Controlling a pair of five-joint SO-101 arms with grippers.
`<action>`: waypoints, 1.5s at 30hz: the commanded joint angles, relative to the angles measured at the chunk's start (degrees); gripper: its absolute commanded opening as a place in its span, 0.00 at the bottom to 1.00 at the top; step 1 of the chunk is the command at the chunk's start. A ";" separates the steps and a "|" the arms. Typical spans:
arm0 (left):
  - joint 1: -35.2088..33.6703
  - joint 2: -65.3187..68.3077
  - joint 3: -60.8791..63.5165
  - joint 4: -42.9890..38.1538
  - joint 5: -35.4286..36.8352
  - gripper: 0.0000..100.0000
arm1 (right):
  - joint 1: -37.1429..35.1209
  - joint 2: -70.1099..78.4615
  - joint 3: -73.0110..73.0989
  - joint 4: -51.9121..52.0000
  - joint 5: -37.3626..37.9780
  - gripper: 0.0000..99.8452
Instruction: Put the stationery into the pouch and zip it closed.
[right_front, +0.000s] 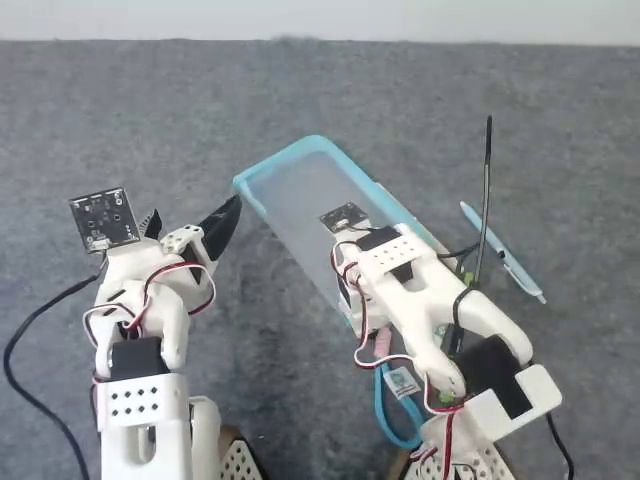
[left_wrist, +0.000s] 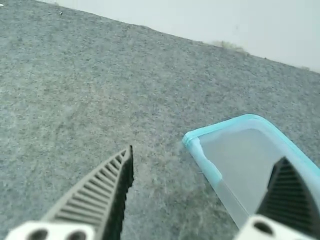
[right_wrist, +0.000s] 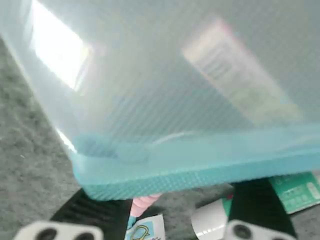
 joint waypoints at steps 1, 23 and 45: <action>0.09 0.26 -0.75 -1.85 -0.70 0.40 | -0.48 0.04 -1.32 -0.57 -2.20 0.09; -0.09 0.26 -1.63 -1.76 -0.79 0.40 | 3.30 0.57 -7.38 -7.78 -0.09 0.07; -0.18 0.53 -1.36 -1.67 -0.79 0.40 | 3.30 -15.34 9.58 -10.15 1.93 0.23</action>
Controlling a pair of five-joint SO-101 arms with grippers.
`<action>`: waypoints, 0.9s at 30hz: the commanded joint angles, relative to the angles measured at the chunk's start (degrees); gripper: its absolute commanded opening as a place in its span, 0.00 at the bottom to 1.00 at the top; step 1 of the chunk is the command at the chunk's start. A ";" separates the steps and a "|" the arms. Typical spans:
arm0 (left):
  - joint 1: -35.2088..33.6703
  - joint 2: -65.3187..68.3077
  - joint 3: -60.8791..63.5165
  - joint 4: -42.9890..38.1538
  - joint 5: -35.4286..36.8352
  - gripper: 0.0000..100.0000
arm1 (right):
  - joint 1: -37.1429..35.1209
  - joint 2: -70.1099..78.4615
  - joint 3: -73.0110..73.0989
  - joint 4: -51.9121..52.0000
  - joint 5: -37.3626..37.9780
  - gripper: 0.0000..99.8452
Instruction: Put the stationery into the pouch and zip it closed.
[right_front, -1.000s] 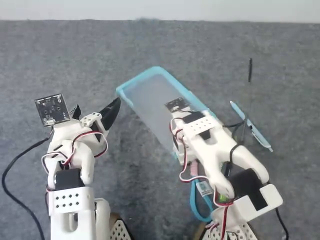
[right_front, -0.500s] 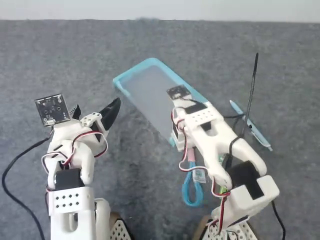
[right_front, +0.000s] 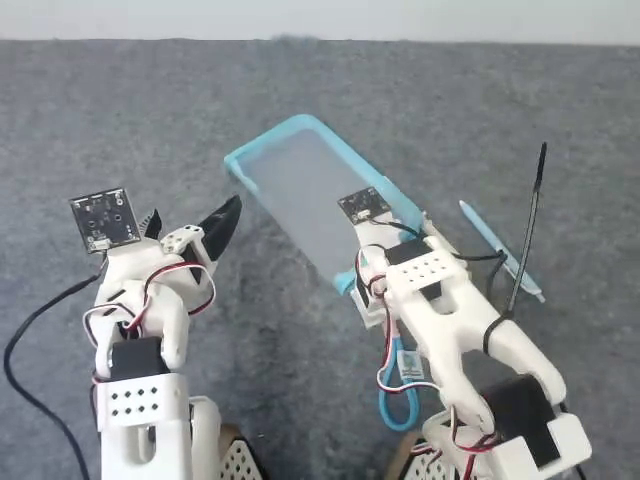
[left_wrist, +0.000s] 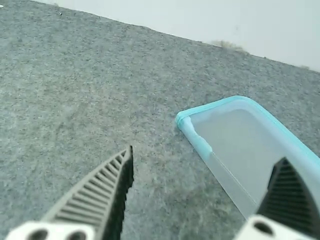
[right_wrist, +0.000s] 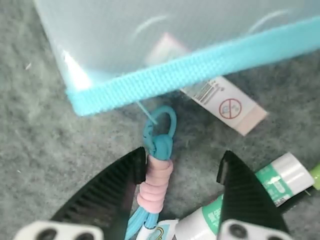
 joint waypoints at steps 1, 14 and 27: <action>-0.18 0.53 -1.36 -1.67 -0.53 0.40 | -0.22 -1.36 0.09 -0.40 0.70 0.23; -0.09 0.62 -1.36 -1.85 -0.53 0.40 | -5.49 0.40 0.35 6.90 7.30 0.17; -0.09 0.53 -1.36 -1.85 -0.53 0.40 | -5.49 0.92 2.64 1.80 5.71 0.21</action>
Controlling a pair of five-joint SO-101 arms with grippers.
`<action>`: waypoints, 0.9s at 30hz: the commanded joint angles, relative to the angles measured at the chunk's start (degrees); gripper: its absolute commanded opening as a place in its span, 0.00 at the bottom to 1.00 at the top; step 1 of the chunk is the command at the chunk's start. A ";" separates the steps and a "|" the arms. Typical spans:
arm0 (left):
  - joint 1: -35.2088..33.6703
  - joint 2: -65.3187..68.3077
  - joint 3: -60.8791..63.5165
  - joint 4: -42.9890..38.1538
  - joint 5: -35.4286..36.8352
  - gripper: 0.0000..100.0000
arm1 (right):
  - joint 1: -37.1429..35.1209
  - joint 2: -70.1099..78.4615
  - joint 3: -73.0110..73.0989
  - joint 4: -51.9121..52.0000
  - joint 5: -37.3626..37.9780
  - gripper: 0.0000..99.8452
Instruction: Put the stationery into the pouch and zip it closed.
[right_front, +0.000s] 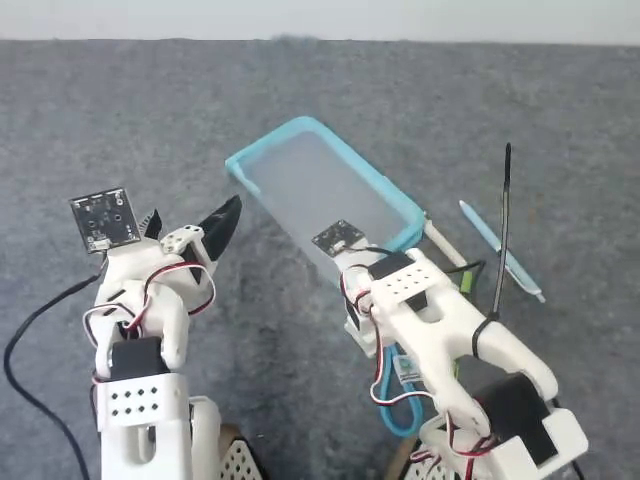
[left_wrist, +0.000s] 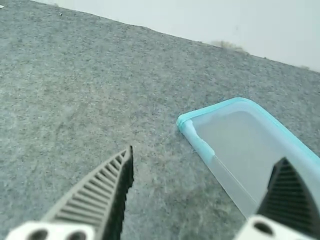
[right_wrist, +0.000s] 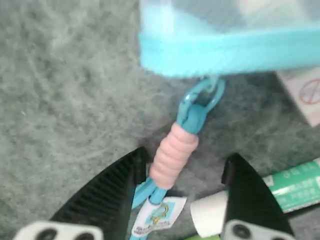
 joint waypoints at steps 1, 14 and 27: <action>-0.09 0.44 -1.36 -1.85 -0.53 0.40 | -0.31 0.04 -0.26 -2.59 -1.58 0.19; 0.09 0.53 -1.45 -1.76 -0.53 0.40 | 0.84 -0.66 -0.44 -2.33 5.27 0.01; 13.19 0.26 -7.87 13.71 -11.25 0.40 | 6.81 -37.23 -10.81 9.98 11.34 0.01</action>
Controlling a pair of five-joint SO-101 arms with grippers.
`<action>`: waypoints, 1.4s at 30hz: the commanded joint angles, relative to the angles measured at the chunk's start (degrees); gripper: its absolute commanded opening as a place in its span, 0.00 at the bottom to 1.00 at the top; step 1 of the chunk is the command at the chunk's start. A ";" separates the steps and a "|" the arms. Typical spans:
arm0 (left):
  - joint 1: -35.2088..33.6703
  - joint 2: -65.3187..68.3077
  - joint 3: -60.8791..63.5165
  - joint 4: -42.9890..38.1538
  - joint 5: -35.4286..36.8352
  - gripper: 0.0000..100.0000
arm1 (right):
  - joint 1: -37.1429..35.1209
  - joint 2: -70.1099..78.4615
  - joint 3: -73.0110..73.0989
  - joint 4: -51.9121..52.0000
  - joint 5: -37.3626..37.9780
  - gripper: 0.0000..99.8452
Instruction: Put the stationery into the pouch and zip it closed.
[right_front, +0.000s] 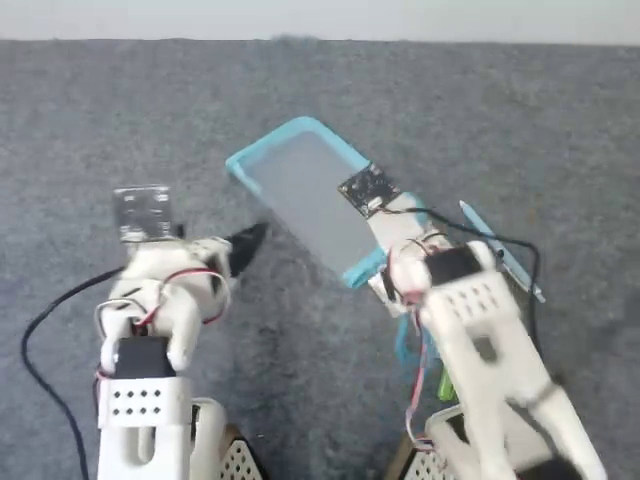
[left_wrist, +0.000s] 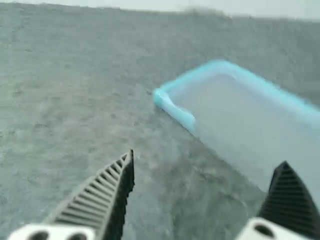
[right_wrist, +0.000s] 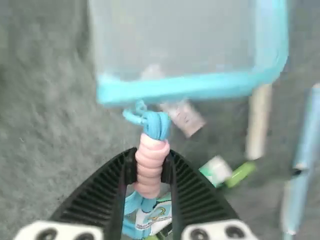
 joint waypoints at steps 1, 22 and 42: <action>6.33 0.26 -3.65 1.85 -3.78 0.40 | -3.47 -11.21 -6.51 4.26 -0.35 0.01; 16.26 -10.99 -5.67 11.87 -7.65 0.40 | -10.24 -6.46 -14.59 7.08 -4.22 0.01; 10.90 2.11 0.57 -4.40 -11.34 0.40 | -16.13 -4.62 -19.43 12.35 -3.34 0.01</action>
